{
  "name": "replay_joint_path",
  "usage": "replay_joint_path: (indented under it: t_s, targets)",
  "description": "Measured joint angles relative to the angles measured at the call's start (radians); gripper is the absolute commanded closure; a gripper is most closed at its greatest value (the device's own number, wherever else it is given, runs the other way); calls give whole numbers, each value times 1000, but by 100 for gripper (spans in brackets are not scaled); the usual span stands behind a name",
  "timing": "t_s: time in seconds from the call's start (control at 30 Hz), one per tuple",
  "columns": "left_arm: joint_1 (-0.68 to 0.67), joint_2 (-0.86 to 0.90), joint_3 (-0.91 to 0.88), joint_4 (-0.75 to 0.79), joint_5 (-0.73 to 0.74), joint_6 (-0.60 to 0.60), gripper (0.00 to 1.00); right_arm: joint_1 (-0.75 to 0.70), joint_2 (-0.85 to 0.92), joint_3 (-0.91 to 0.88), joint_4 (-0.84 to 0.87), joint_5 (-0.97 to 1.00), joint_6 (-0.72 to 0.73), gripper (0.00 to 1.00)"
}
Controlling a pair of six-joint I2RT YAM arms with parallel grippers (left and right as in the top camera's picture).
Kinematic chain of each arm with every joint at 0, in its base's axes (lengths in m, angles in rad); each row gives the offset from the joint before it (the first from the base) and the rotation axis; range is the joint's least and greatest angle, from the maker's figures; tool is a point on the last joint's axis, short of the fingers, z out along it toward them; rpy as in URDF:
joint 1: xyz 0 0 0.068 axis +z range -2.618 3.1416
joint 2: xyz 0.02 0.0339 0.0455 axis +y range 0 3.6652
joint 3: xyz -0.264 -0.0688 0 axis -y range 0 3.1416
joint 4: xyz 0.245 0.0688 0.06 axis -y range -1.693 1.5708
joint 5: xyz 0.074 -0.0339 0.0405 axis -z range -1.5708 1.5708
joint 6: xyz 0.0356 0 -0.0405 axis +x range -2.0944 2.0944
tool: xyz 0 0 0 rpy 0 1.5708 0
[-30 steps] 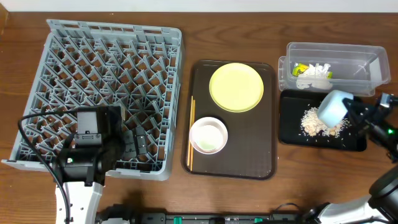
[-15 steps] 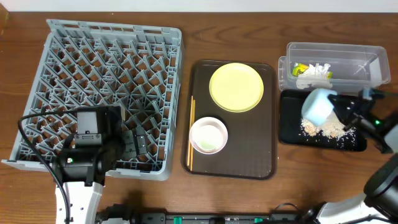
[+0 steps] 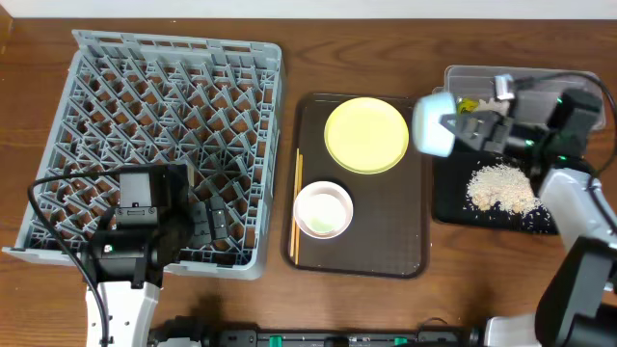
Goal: Sort waste into correct bins and load items into the dishwasher
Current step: 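Carry the blue bowl back and set it on the yellow plate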
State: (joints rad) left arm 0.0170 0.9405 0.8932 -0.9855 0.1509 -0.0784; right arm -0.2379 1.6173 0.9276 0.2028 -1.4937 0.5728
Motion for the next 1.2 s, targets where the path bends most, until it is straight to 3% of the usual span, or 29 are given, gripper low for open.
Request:
replay_joint_path:
  t_s: [0.13,0.3,0.4,0.6,0.8,1.07,1.2]
  targets:
    - [0,0,0,0,0,0,3,242,-12,7,229,150,97,99]
    - [0,0,0,0,0,0,3,368,-12,7,219,369,66,99]
    - [0,0,0,0,0,0,3,410,-12,12,114,510,-16,99]
    - [0,0,0,0,0,0,3,556,-11,131,-414,967,-397,99]
    - [0,0,0,0,0,0,3,712,3,167,-467,1353,-687,99]
    - [0,0,0,0,0,0,3,726,164,167,-446,1450,-763,98]
    - [0,0,0,0,0,0,3,726,209,167,-444,1443,-774,75]
